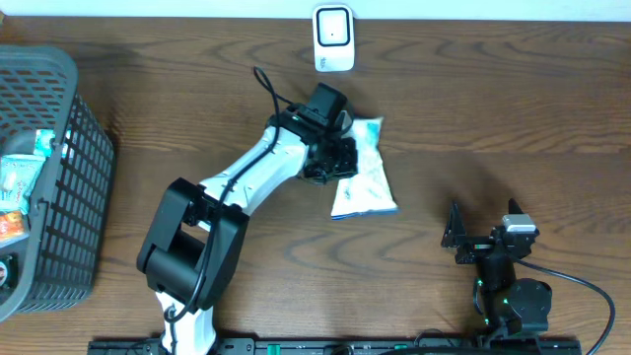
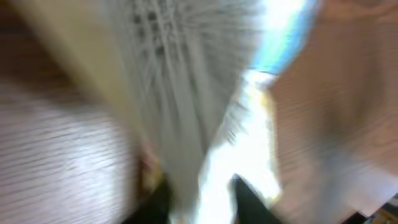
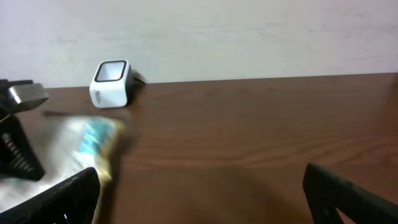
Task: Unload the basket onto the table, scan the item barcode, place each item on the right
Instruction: 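Place the snack bag on the table center and release, then reach the left gripper into the basket and grasp the green tissue pack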
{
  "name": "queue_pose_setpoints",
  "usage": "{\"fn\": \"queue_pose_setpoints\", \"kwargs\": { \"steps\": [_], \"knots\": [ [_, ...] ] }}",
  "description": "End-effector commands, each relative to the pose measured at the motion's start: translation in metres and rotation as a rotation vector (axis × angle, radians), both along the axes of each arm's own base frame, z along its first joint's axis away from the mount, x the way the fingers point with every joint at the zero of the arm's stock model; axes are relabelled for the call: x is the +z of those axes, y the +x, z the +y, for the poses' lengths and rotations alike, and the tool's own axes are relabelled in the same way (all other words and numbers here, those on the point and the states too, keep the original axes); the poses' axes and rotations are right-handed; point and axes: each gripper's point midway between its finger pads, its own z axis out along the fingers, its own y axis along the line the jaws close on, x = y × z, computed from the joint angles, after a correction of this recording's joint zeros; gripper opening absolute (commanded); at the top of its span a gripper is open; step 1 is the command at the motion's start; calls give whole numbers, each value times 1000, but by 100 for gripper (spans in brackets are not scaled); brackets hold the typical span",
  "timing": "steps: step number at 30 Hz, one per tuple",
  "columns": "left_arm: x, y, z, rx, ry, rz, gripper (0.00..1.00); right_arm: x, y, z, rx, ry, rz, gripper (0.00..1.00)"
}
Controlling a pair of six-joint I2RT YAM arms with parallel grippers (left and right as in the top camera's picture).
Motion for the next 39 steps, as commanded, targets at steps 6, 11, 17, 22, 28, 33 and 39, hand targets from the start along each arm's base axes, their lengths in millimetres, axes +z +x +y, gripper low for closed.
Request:
{"fn": "queue_pose_setpoints", "kwargs": {
  "steps": [6, 11, 17, 22, 28, 33, 39],
  "knots": [
    [69, 42, 31, 123, -96, -141, 91, -1, 0, 3, 12, -12, 2, 99],
    [176, 67, 112, 240, -147, -410, 91, -1, 0, 3, 12, -12, 2, 99],
    [271, 59, 271, 591, -79, -656, 92, -1, 0, 3, 12, -12, 2, 99],
    [311, 35, 397, 896, 26, -769, 92, -1, 0, 3, 12, -12, 2, 99],
    [288, -12, 529, 1307, 248, -685, 92, -1, 0, 3, 12, -12, 2, 99],
    [222, -22, 570, 1434, 370, -458, 82, -1, 0, 3, 12, -12, 2, 99],
    [153, -10, 589, 1437, 408, -274, 80, -1, 0, 3, 12, -12, 2, 99]
  ]
}}
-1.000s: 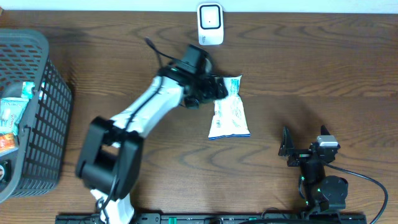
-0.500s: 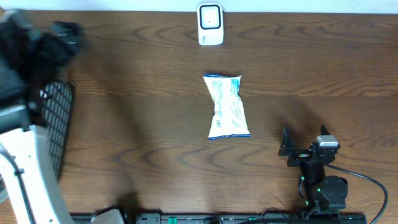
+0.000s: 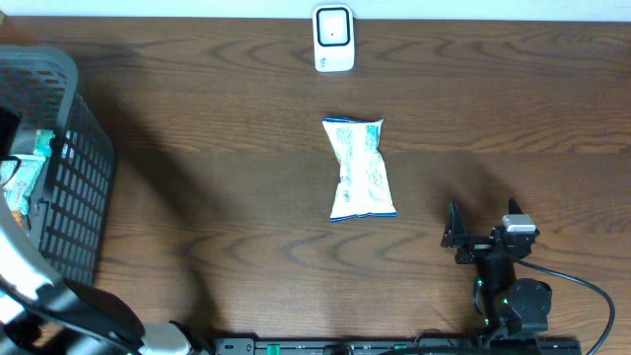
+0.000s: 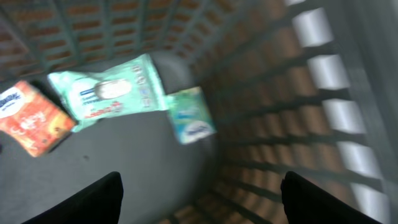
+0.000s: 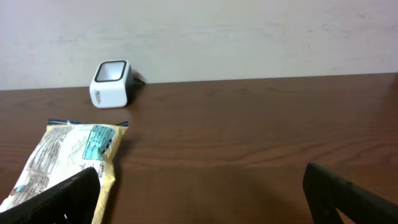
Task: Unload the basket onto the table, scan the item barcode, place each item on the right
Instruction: 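Reach the left gripper into the basket and grasp the green tissue pack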
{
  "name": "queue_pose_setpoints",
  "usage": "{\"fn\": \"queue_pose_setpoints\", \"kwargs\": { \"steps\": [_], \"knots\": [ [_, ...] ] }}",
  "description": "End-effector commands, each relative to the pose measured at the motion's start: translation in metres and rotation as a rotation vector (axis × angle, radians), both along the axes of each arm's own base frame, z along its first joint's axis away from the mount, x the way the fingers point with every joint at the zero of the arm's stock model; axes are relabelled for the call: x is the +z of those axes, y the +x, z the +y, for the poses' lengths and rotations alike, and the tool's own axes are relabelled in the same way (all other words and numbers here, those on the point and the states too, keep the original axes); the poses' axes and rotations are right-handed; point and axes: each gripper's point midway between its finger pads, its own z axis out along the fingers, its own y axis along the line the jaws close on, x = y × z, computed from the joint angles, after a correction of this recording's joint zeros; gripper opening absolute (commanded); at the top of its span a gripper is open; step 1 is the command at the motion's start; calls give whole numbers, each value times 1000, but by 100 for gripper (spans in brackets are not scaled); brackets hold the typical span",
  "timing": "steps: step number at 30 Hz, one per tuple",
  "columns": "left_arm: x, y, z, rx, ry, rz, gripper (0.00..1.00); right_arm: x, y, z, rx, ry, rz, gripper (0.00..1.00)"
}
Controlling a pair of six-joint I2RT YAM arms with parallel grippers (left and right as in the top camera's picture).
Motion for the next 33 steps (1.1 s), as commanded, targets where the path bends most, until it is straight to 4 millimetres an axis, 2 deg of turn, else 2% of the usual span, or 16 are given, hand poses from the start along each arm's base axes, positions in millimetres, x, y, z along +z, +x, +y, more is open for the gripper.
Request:
{"fn": "queue_pose_setpoints", "kwargs": {
  "steps": [1, 6, 7, 9, 11, 15, 20, 25, 33],
  "knots": [
    [-33, 1, 13, 42, -23, 89, 78, -1, 0, 3, 12, -12, 2, 99],
    [-78, 7, 12, 27, -95, 173, 75, -1, 0, 3, 12, -12, 2, 99],
    [-95, 11, 8, 16, -120, 204, 74, -1, 0, 3, 12, -12, 2, 99],
    [-111, 15, 5, 5, -142, 232, 73, -1, 0, 3, 12, -12, 2, 99],
    [-139, 20, 4, -7, -173, 271, 73, -1, 0, 3, 12, -12, 2, 99],
    [-168, 23, 5, -10, -204, 309, 73, -1, 0, 3, 12, -12, 2, 99],
    [-181, 29, 10, -10, -199, 302, 73, -1, 0, 3, 12, -12, 2, 99],
    [-177, 41, 15, -16, -163, 262, 73, -1, 0, 3, 12, -12, 2, 99],
    [-189, 50, 9, -40, -135, 236, 73, -1, 0, 3, 12, -12, 2, 99]
  ]
}}
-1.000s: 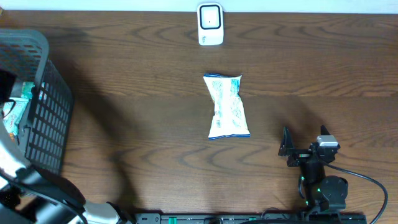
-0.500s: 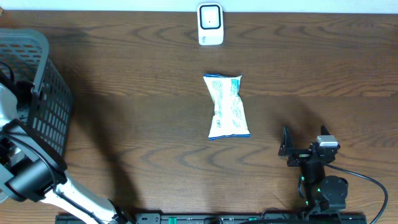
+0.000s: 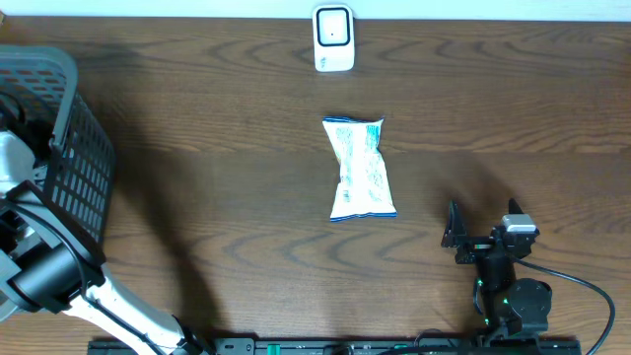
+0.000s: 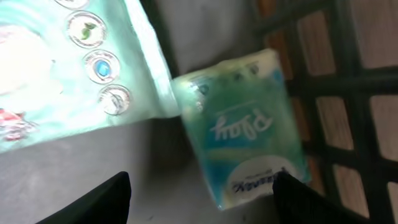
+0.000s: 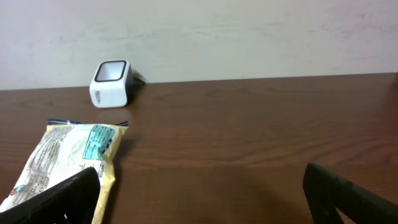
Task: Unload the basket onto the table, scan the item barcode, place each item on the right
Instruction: 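Reach the left gripper into the basket and grasp the green tissue pack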
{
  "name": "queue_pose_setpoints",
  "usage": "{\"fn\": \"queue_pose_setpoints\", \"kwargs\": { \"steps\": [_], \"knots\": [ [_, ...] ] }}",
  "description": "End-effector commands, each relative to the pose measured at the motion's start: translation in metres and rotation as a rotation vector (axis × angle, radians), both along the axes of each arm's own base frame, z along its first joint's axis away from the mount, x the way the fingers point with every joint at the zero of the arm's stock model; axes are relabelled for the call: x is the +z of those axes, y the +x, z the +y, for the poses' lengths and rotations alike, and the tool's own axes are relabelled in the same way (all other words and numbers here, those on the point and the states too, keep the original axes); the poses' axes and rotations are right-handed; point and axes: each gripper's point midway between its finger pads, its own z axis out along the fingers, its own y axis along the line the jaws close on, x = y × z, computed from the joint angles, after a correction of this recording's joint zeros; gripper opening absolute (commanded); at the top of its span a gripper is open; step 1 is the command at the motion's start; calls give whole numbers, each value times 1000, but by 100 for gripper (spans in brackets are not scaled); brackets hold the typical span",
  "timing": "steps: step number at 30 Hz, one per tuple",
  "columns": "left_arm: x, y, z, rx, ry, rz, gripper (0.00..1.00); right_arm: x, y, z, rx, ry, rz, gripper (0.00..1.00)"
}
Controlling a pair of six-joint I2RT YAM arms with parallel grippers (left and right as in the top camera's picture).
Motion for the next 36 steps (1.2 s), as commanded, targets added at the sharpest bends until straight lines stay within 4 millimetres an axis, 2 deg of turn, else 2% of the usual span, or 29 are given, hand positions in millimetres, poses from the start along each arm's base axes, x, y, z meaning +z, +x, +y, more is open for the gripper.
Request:
{"fn": "queue_pose_setpoints", "kwargs": {
  "steps": [1, 7, 9, 11, 16, 17, 18, 20, 23, 29, 30, 31, 33, 34, 36],
  "knots": [
    [-16, -3, -7, -2, -4, 20, 73, -1, 0, 3, 12, -12, 2, 99],
    [-38, -6, -10, -9, -30, 57, 71, -1, 0, 3, 12, -12, 2, 99],
    [-44, -7, -11, -11, -36, 67, 63, -1, 0, 3, 12, -12, 2, 99],
    [-44, -8, -11, -11, -39, 71, 47, -1, 0, 3, 12, -12, 2, 99],
    [-44, -8, -11, -11, -40, 71, 34, -1, 0, 3, 12, -12, 2, 99],
    [-43, -8, -11, -11, -39, 70, 29, -1, 0, 3, 12, -12, 2, 99],
    [-41, -9, -12, -11, -40, 71, 19, -1, 0, 3, 12, -12, 2, 99],
    [-36, -10, -13, -11, -40, 71, 19, -1, 0, 3, 12, -12, 2, 99],
    [-10, -9, -13, -10, -14, 37, 8, -1, 0, 3, 12, -12, 2, 99],
    [71, -11, -14, -9, 82, -84, 7, -1, 0, 3, 12, -12, 2, 99],
    [97, -13, -16, -8, 113, -125, 7, -1, 0, 3, 12, -12, 2, 99],
    [109, -15, -17, -8, 128, -144, 7, -1, 0, 3, 12, -12, 2, 99],
    [149, -22, -22, -8, 179, -209, 8, -1, 0, 3, 12, -12, 2, 99],
    [183, -30, -29, -7, 224, -266, 7, -1, 0, 3, 12, -12, 2, 99],
    [218, -40, -39, -14, 262, -332, 7, -1, 0, 3, 12, -12, 2, 99]
  ]
}}
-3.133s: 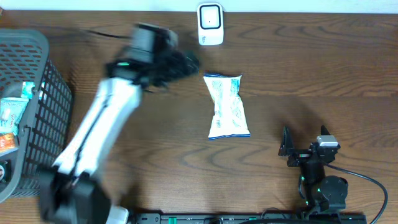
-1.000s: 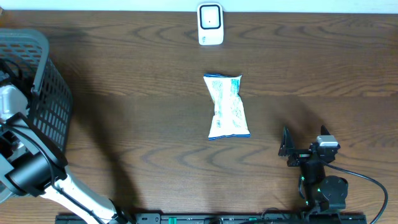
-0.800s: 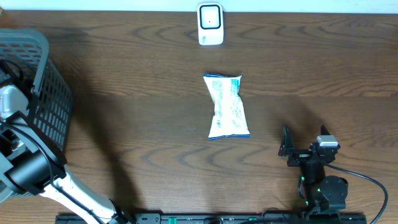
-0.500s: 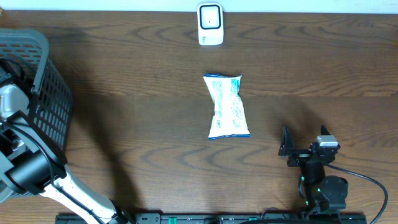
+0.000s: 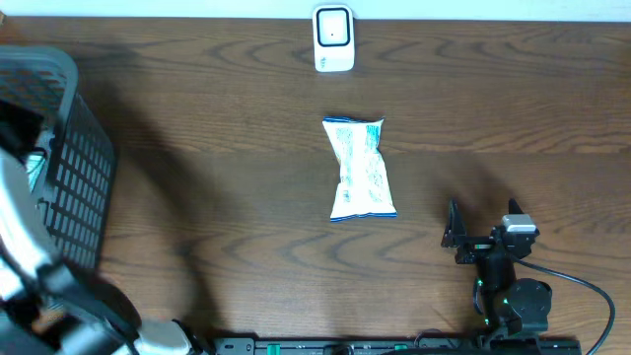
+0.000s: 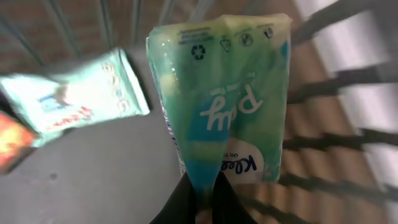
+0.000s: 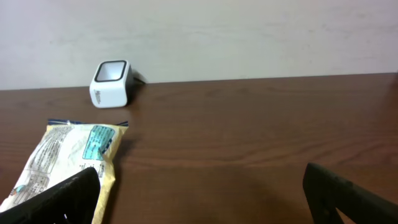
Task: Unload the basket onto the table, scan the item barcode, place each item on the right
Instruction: 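Reach the left gripper into the basket and grasp the green tissue pack, then carry the green tissue pack out and set it left of the bag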
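Observation:
In the left wrist view my left gripper (image 6: 202, 190) is shut on the lower edge of a green-and-blue tissue pack (image 6: 224, 93). It holds the pack upright, clear of the floor of the dark mesh basket (image 5: 69, 168). The white barcode scanner (image 5: 333, 37) stands at the table's far edge, also seen as the scanner (image 7: 112, 82) in the right wrist view. My right gripper (image 7: 202, 199) rests open near the front right, with nothing between its fingers.
A white-and-blue snack bag (image 5: 360, 168) lies flat mid-table between scanner and right arm. On the basket floor lie a mint wet-wipes pack (image 6: 68, 93) and an orange packet (image 6: 12, 140). The basket walls stand close around the left gripper.
My left gripper stood open over the tissue pack lying on the basket floor. Now it is shut on the pack, which hangs above the floor. The right arm has not moved.
My left gripper was first at the snack bag in the middle of the table. Then the bag lay alone on the table and the gripper was open over the basket. It then stood open low at the tissue pack, and now holds it.

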{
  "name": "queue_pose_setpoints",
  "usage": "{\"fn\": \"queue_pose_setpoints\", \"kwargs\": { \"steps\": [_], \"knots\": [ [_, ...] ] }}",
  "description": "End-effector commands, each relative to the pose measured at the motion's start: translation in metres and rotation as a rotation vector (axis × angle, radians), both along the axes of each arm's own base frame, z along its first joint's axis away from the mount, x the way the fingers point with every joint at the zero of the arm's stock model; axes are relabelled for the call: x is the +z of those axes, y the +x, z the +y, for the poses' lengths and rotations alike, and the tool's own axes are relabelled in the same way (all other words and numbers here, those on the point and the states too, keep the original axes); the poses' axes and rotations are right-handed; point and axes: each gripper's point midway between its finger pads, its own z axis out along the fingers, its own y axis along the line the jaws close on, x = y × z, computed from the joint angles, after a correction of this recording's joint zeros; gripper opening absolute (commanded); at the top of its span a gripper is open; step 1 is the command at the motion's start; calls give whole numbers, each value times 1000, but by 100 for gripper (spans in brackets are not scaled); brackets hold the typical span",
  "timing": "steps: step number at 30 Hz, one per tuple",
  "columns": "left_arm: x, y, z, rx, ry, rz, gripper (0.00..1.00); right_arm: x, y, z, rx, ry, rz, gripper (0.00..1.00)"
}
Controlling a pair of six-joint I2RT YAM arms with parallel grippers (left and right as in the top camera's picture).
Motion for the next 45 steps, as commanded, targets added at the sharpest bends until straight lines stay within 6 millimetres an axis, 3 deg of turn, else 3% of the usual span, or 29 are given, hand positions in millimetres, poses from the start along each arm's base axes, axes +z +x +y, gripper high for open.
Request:
{"fn": "queue_pose_setpoints", "kwargs": {
  "steps": [1, 4, 6, 8, 9, 13, 16, 20, 22, 26, 32, 38, 40, 41, 43, 45],
  "knots": [
    [79, -23, -21, -10, 93, -148, 7, -1, 0, 2, 11, -12, 2, 99],
    [123, -35, -54, -91, 104, -262, 7, -1, 0, 3, 12, -12, 2, 99],
    [147, -43, -89, -178, 95, -325, 7, -1, 0, 3, 12, -12, 2, 99],
    [153, -47, -114, -239, 75, -338, 7, -1, 0, 3, 12, -12, 2, 99],
    [153, -48, -143, -315, 50, -330, 8, -1, 0, 3, 12, -12, 2, 99],
    [136, -40, -207, -529, 13, -251, 7, -1, 0, 2, 11, -12, 2, 99],
    [103, -38, -261, -748, -6, -109, 8, -1, 0, 3, 12, -12, 2, 99],
    [38, -46, -316, -988, -40, 184, 7, -1, 0, 3, 12, -12, 2, 99],
    [15, -51, -332, -1062, -64, 282, 8, -1, 0, 3, 12, -12, 2, 99],
    [-50, -54, -378, -1225, -125, 529, 8, -1, 0, 3, 12, -12, 2, 99],
    [-120, -53, -423, -1271, -183, 721, 7, -1, 0, 3, 12, -12, 2, 99],
    [-153, -46, -455, -1258, -195, 736, 8, -1, 0, 2, 11, -12, 2, 99],
    [-154, -43, -463, -1257, -192, 716, 17, -1, 0, 3, 12, -12, 2, 99],
    [-154, -41, -467, -1248, -194, 701, 44, -1, 0, 2, 11, -12, 2, 99],
    [-153, -37, -471, -1241, -197, 674, 76, -1, 0, 3, 12, -12, 2, 99],
    [-152, -35, -472, -1240, -199, 667, 81, -1, 0, 3, 12, -12, 2, 99]
  ]
}}
